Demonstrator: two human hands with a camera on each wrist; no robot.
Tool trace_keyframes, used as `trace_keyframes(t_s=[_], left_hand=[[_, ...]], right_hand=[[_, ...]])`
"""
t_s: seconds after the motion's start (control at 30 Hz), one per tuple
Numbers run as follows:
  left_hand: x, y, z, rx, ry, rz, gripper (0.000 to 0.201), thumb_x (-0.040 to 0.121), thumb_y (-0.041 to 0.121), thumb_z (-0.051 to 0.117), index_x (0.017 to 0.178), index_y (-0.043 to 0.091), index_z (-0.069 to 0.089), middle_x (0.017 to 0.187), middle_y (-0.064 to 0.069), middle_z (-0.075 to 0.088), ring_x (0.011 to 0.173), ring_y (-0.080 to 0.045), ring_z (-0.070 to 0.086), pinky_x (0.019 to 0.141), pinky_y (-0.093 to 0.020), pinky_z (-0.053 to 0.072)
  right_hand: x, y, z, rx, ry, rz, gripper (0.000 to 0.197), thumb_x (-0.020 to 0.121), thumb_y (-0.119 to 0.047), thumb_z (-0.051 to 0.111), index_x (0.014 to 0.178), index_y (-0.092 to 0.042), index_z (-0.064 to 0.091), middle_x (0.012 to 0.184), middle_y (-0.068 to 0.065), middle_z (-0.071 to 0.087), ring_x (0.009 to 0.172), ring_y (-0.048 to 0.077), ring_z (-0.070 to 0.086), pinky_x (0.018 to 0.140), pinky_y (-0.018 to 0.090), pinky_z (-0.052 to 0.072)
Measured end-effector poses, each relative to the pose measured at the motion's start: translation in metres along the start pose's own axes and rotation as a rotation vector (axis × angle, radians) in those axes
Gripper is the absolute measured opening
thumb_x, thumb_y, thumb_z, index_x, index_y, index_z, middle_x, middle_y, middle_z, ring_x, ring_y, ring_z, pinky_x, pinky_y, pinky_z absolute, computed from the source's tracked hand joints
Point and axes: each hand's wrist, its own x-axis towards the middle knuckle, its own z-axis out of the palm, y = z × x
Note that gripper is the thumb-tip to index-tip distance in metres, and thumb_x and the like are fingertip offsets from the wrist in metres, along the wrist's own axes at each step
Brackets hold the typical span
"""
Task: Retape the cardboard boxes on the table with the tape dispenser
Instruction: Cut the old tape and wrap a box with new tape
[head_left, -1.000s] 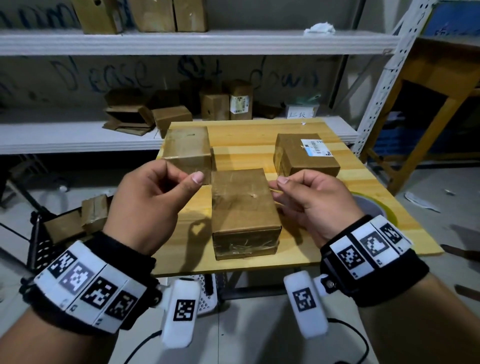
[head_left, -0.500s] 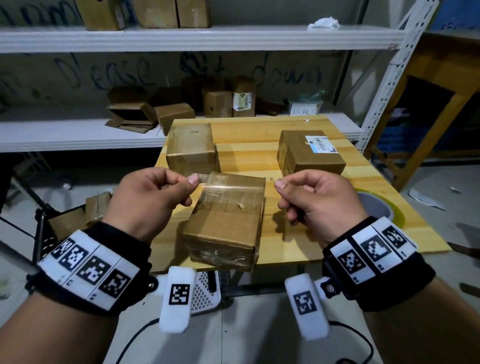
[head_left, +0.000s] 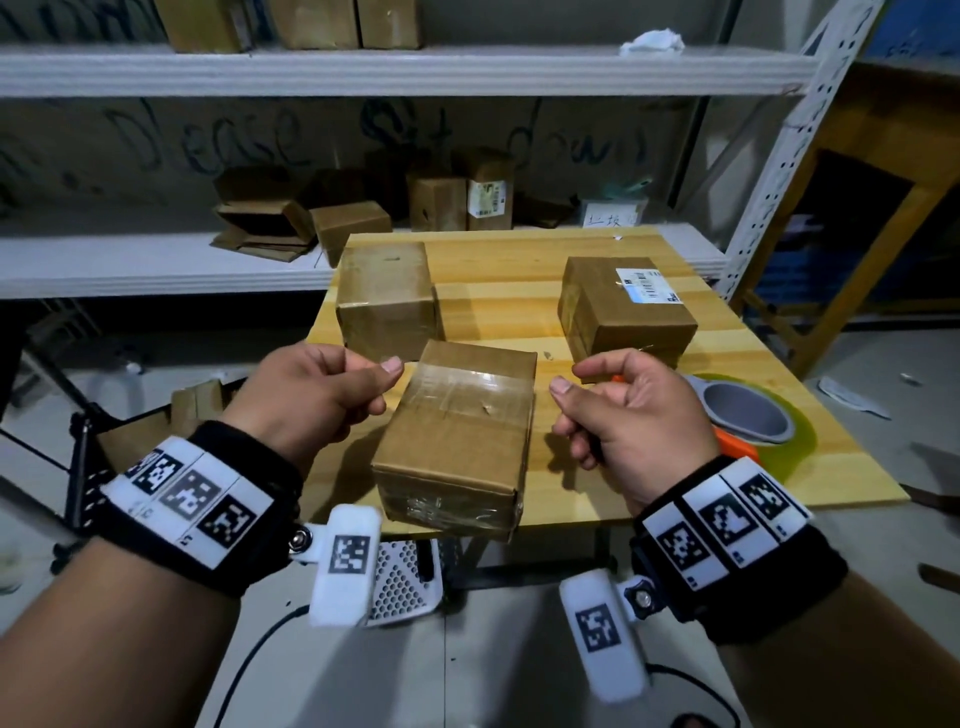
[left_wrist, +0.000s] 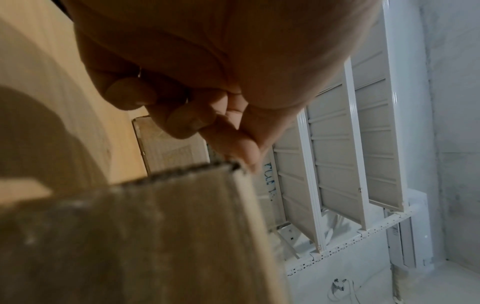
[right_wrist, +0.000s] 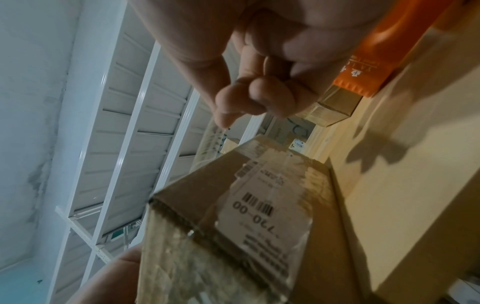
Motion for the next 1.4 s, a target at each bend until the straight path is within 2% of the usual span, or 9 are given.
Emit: trace_keyframes(t_s=[0.3,0.43,0.67,0.77,0.87,1.03,1.17,1.3,1.4], left_hand=[[0.004,-0.005,-0.004,0.017,0.026,-0.002,0.029,0.085,0.030,0.080,0.062,0.016,0.069,0.060,-0.002,0.060,0.050,-0.009,0.046,0.056,-0.029,0.037],[0.005,-0.011,-0.001,0.017,0.018,-0.052,0.024,0.087,0.029,0.079,0.069,0.016,0.068,0.061,-0.001,0.063,0.058,-0.014,0.048,0.062,-0.032,0.040],[0.007,-0.020,0.000,-0.064,-0.018,-0.102,0.030,0.072,0.036,0.084,0.063,0.014,0.066,0.063,-0.009,0.061,0.057,-0.022,0.049,0.060,-0.032,0.040],[0.005,-0.024,0.003,-0.160,-0.045,-0.165,0.032,0.084,0.028,0.080,0.064,0.010,0.062,0.064,-0.015,0.058,0.055,-0.024,0.052,0.060,-0.033,0.043],[0.004,-0.031,0.006,-0.252,-0.096,-0.208,0.033,0.081,0.032,0.082,0.063,0.012,0.062,0.066,-0.016,0.051,0.058,-0.024,0.045,0.064,-0.037,0.038],[0.002,-0.032,0.009,-0.295,-0.145,-0.246,0.032,0.081,0.037,0.077,0.065,0.015,0.060,0.063,-0.012,0.049,0.053,-0.020,0.043,0.058,-0.032,0.033],[-0.002,-0.028,0.012,-0.289,-0.153,-0.280,0.034,0.096,0.034,0.065,0.071,0.013,0.053,0.054,-0.008,0.048,0.037,-0.016,0.037,0.044,-0.023,0.028],[-0.005,-0.026,0.015,-0.289,-0.160,-0.273,0.037,0.100,0.034,0.061,0.072,0.012,0.052,0.051,-0.008,0.045,0.035,-0.016,0.035,0.042,-0.022,0.028],[-0.005,-0.028,0.014,-0.293,-0.166,-0.276,0.038,0.100,0.036,0.061,0.072,0.012,0.052,0.048,-0.008,0.041,0.035,-0.017,0.034,0.045,-0.024,0.030]], right_hand=[[0.002,0.005,0.008,-0.032,0.014,-0.040,0.021,0.093,-0.013,0.076,0.104,-0.015,0.058,0.063,0.006,0.072,0.043,0.012,0.056,0.042,0.024,0.043],[0.005,0.010,0.008,-0.051,0.027,-0.031,0.022,0.093,-0.014,0.076,0.102,-0.017,0.056,0.063,0.005,0.072,0.043,0.011,0.056,0.043,0.025,0.043],[0.005,0.015,0.009,-0.060,0.030,-0.011,0.022,0.095,-0.014,0.074,0.100,-0.017,0.053,0.061,0.005,0.070,0.042,0.011,0.055,0.040,0.024,0.043],[0.004,0.020,0.010,-0.039,0.033,0.006,0.022,0.096,-0.013,0.073,0.100,-0.017,0.052,0.061,0.006,0.069,0.043,0.013,0.054,0.042,0.025,0.042],[0.003,0.025,0.013,-0.008,0.034,0.033,0.021,0.097,-0.013,0.072,0.101,-0.015,0.052,0.061,0.006,0.067,0.044,0.014,0.053,0.044,0.027,0.042],[0.001,0.036,0.018,0.018,0.049,0.041,0.020,0.098,-0.019,0.071,0.104,-0.014,0.052,0.060,0.003,0.065,0.046,0.016,0.052,0.046,0.029,0.042],[-0.003,0.045,0.025,0.061,0.089,0.073,0.024,0.097,-0.027,0.072,0.102,-0.014,0.053,0.060,0.003,0.065,0.050,0.018,0.053,0.049,0.031,0.042],[-0.007,0.046,0.031,0.053,0.137,0.106,0.029,0.096,-0.033,0.072,0.104,-0.012,0.054,0.054,-0.001,0.061,0.047,0.015,0.052,0.048,0.031,0.042],[-0.008,0.044,0.031,0.004,0.166,0.125,0.029,0.095,-0.038,0.072,0.105,-0.019,0.053,0.059,-0.003,0.063,0.049,0.013,0.056,0.050,0.031,0.045]])
